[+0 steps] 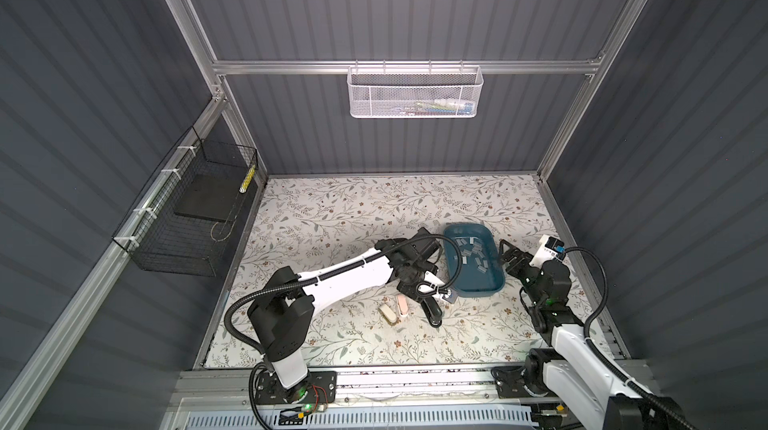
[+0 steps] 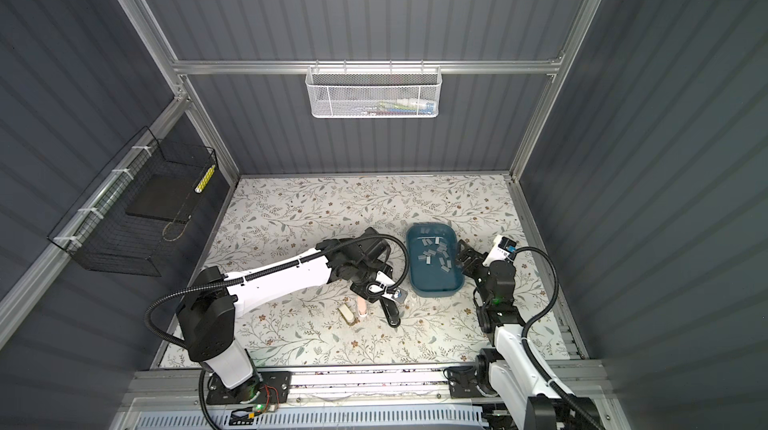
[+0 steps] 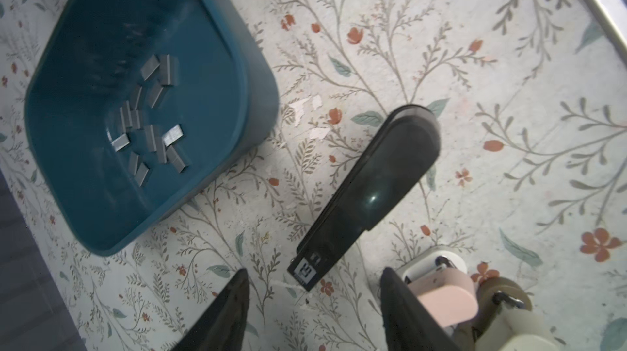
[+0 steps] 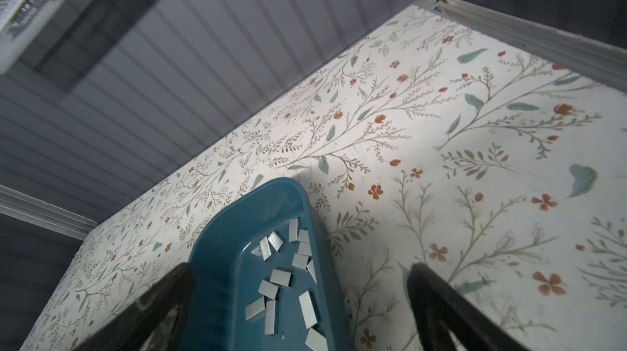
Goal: Load the staples into the stapler
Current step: 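Reach the left gripper over the black stapler and lower onto it, then grasp the black stapler with the left gripper and lift it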
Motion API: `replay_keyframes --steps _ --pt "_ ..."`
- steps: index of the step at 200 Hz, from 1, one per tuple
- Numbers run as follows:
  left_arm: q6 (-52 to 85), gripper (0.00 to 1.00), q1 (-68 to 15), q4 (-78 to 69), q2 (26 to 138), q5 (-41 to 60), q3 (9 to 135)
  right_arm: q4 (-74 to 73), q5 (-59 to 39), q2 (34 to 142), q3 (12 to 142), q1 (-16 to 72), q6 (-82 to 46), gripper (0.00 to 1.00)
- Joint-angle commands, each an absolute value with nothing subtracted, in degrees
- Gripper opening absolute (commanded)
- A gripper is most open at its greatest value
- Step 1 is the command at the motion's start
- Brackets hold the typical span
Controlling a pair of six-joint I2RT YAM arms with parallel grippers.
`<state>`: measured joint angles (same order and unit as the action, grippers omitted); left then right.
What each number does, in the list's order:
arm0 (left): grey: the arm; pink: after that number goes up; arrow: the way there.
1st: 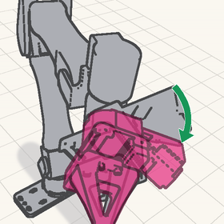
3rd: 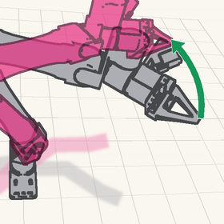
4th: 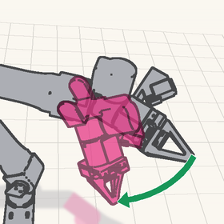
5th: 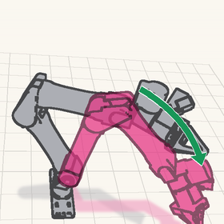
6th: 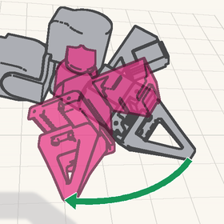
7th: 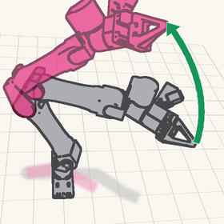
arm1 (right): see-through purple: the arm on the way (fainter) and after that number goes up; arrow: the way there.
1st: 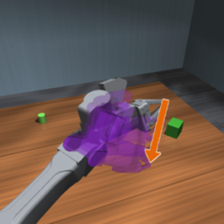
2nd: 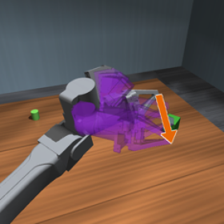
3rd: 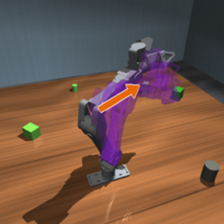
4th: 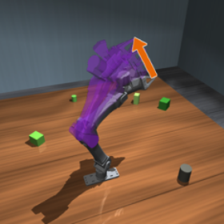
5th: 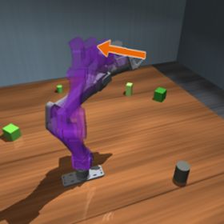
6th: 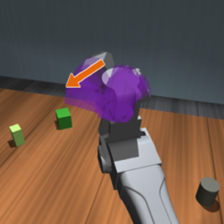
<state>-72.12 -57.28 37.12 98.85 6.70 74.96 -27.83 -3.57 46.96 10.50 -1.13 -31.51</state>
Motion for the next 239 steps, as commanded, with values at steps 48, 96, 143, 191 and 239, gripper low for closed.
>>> replay_keyframes --steps 48,96,143,191,239 --pt "-73.1 0.66 -61.6 38.8 100.8 6.4 74.9 -28.8 -3.7 45.7 9.2 -1.1 -31.7 0.99" --pt "-71.8 0.64 -63.7 38.1 104.4 3.7 75.5 -28.3 -4.1 46.3 9.7 -1.1 -31.6 0.99" --pt "-72.3 0.55 -65.4 39.1 106.5 3.1 76.2 -27.9 -3.3 45.7 9.5 -1.1 -31.9 0.99" --pt "-72.2 0.48 -66.2 39.6 107.7 3.0 76.7 -27.6 -3.2 45.8 9.6 -1.1 -32.0 0.99" --pt "-72.3 0.40 -66.4 40.2 108.3 3.4 77.1 -27.4 -3.0 45.9 9.7 -1.1 -32.1 0.99"
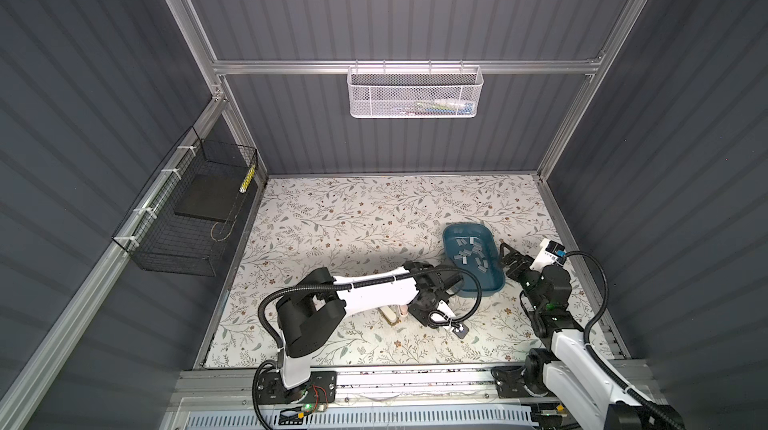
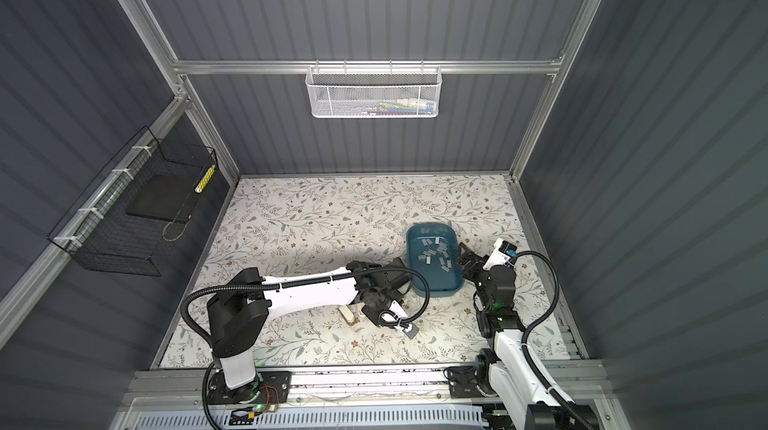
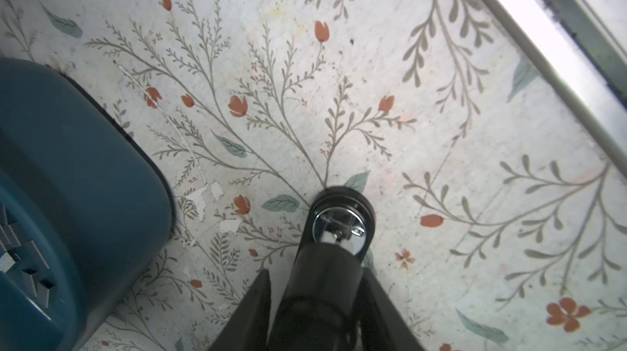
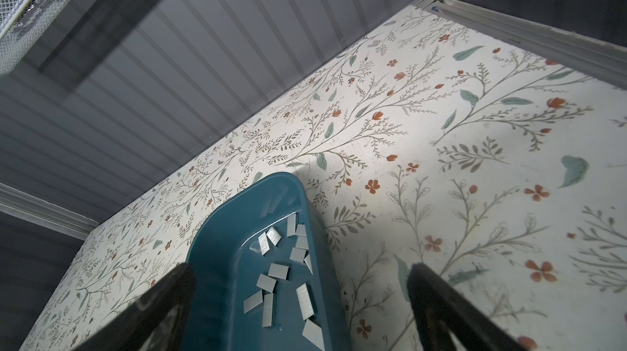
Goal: Load the staples into the stapler
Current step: 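Grasp the black stapler with the left gripper and lift it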
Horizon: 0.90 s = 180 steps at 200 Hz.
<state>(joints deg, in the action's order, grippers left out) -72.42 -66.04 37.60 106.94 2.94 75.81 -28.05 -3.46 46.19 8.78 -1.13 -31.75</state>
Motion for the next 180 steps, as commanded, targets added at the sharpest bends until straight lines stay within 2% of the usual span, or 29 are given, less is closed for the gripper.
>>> replay_keyframes --steps 1,27,41,60,94,118,135,164,180 --pt "-72.3 0.40 -66.4 40.2 108.4 3.3 77.1 -27.4 -3.1 45.9 9.7 -1.1 -32.2 0.99" --pt "-72.3 0.37 -66.4 40.0 108.8 3.0 77.0 -27.4 -3.0 45.9 9.7 -1.1 -32.2 0.99" --pt "-72.3 0.43 -66.4 39.8 109.0 2.6 76.9 -27.4 -3.0 45.9 9.7 -1.1 -32.2 0.99" --pt "-72.2 0.44 -66.4 39.6 109.2 2.1 77.0 -27.3 -3.1 45.9 9.7 -1.1 -32.2 0.99" --pt "-71.7 0.32 -66.4 39.6 109.2 2.1 77.4 -27.3 -2.8 46.0 9.7 -1.1 -32.3 0.99" --pt "-70.7 0.11 -66.4 39.1 108.6 1.4 78.2 -27.3 -2.1 46.2 9.8 -1.1 -32.6 0.99" --pt "-69.4 0.00 -66.3 36.9 107.6 -1.3 77.9 -27.5 -1.2 46.3 9.6 -1.1 -33.0 0.99" --pt "-63.4 0.00 -65.6 31.1 106.7 -11.1 78.7 -28.4 1.0 45.1 8.5 -1.1 -33.7 0.99" --pt "-60.3 0.00 -64.8 32.8 107.2 -15.5 83.3 -28.0 2.5 43.5 7.8 -1.2 -34.6 0.99"
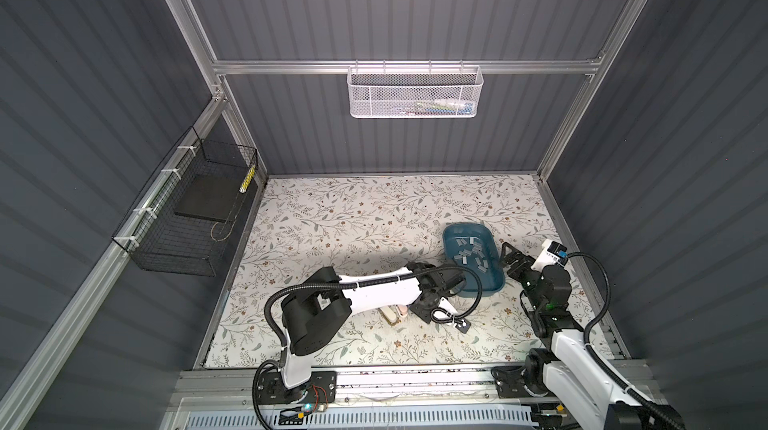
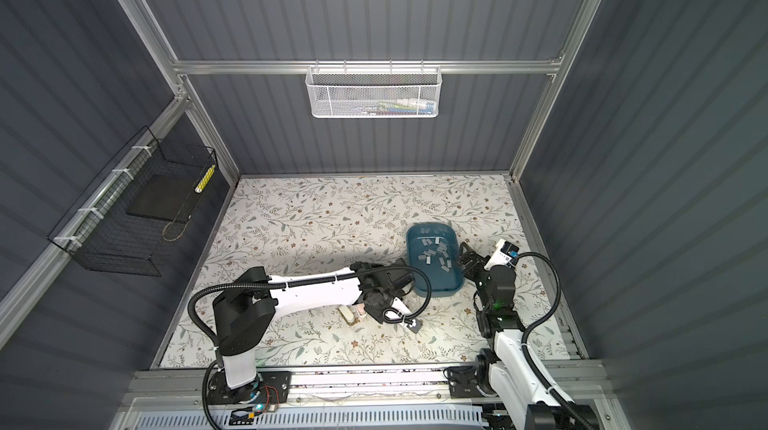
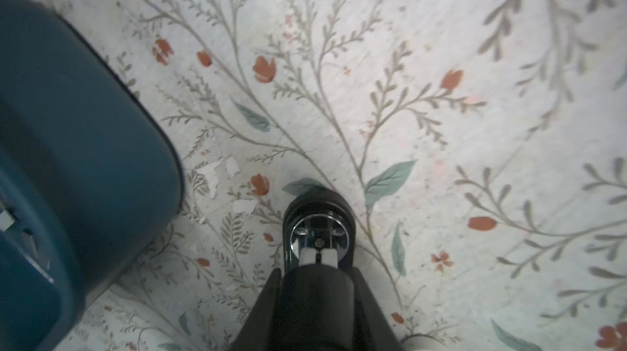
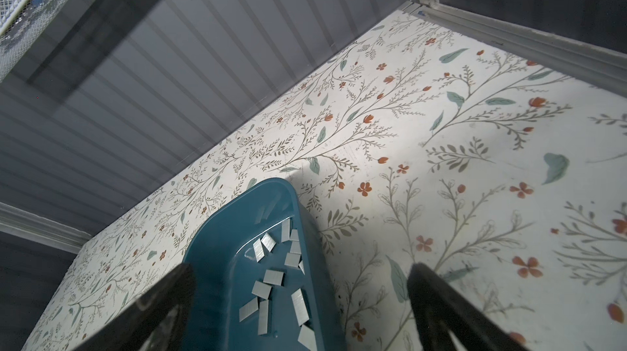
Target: Load the staples into the stapler
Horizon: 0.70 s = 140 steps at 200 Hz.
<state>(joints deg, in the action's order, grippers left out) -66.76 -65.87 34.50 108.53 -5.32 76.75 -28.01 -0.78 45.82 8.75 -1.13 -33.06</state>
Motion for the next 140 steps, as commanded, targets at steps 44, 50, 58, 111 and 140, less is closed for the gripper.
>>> replay_keyframes --steps 44,50,58,111,140 --pt "-48.2 0.00 -63.5 40.4 106.2 -22.2 94.1 -24.8 -1.3 41.4 8.8 -1.2 -33.6 0.99" --pt "-45.9 0.00 -63.5 39.1 105.2 -23.8 94.0 -25.4 -1.9 41.1 8.4 -1.2 -33.4 0.99" --pt "-42.6 0.00 -63.1 37.0 103.5 -24.8 93.4 -25.6 -2.9 40.7 8.2 -1.2 -33.1 0.99" --pt "-22.4 0.00 -54.8 9.4 84.0 -21.7 68.9 -24.4 -12.1 42.2 10.2 0.1 -31.4 0.99" --pt "-17.5 0.00 -53.9 -1.3 79.1 -21.0 59.6 -18.3 -8.4 42.1 14.3 8.4 -28.0 0.99"
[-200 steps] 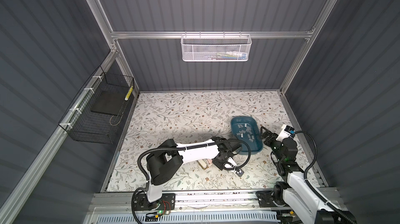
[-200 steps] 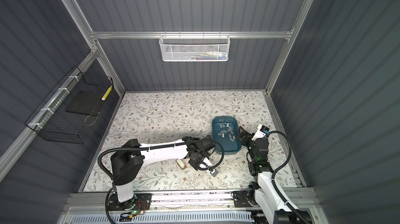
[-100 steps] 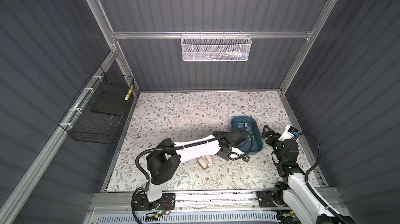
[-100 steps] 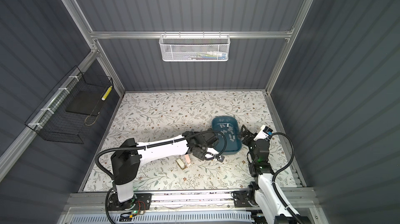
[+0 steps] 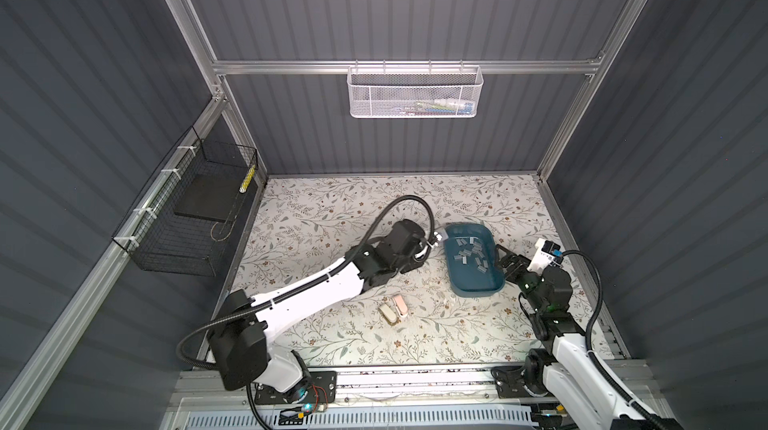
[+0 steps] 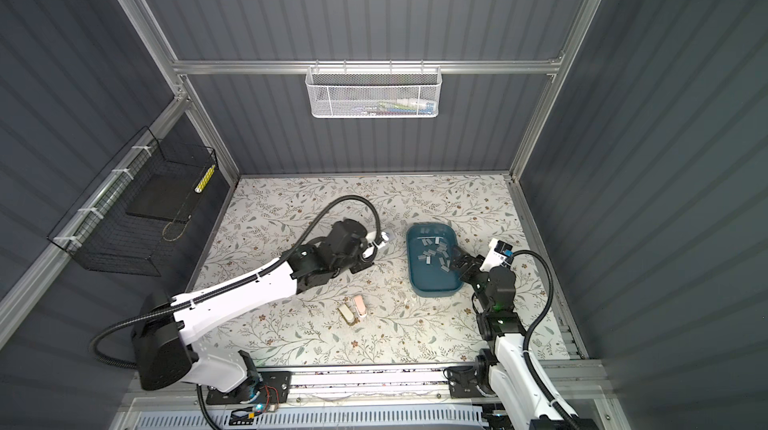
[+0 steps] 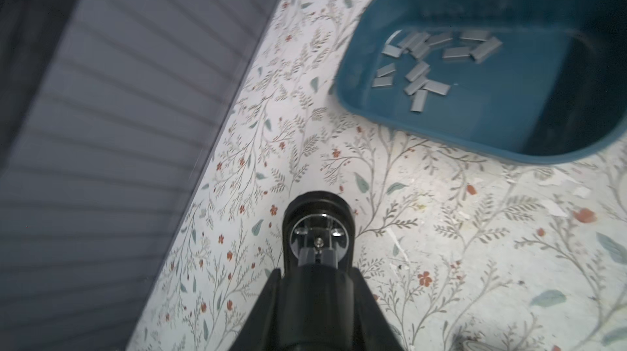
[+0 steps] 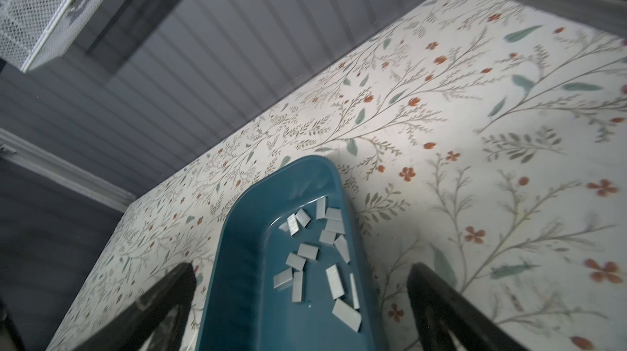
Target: Load the staples into the stapler
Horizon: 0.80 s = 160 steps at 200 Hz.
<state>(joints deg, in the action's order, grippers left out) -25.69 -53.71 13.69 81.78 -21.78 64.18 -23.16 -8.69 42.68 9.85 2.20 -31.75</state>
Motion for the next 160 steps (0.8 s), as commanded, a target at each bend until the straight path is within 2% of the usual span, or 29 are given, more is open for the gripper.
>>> replay_keyframes --steps 1,20,37,45,59,69,88,113,133,160 --pt "-17.3 0.00 -53.9 -1.5 79.0 -21.0 59.4 -18.1 -8.1 42.0 14.4 8.9 -27.9 0.99" --pt "-15.5 0.00 -53.9 -5.2 78.1 -18.4 56.0 -14.4 -0.5 40.8 18.2 19.0 -25.3 0.99" --pt "-13.4 0.00 -53.9 -4.2 76.4 -17.0 54.9 -12.4 3.5 41.2 22.7 25.3 -24.6 0.99" --pt "-13.7 0.00 -53.8 -5.9 75.2 -16.4 52.9 -7.0 4.4 41.5 27.2 27.2 -25.2 0.99" --pt "-14.3 0.00 -53.6 -6.7 74.4 -19.6 51.4 2.8 9.0 41.2 33.1 29.3 -30.8 0.99" --pt "-14.0 0.00 -53.0 -6.7 74.2 -18.5 51.4 5.9 11.2 39.8 34.2 30.0 -37.2 0.99" --pt "-13.0 0.00 -52.9 -6.4 74.4 -17.1 51.2 -0.5 7.7 35.7 29.0 33.1 -41.3 0.97" --pt "-11.9 0.00 -53.0 -6.8 75.5 -16.2 50.8 -11.7 9.4 31.7 19.1 40.6 -42.3 0.99" --pt "-11.8 0.00 -52.8 -5.5 76.0 -17.0 51.8 -4.9 10.4 34.3 22.4 41.7 -43.0 0.98" --pt "-13.2 0.00 -52.8 -4.5 75.9 -11.9 52.4 -5.9 7.2 38.8 23.6 41.9 -41.2 0.98"
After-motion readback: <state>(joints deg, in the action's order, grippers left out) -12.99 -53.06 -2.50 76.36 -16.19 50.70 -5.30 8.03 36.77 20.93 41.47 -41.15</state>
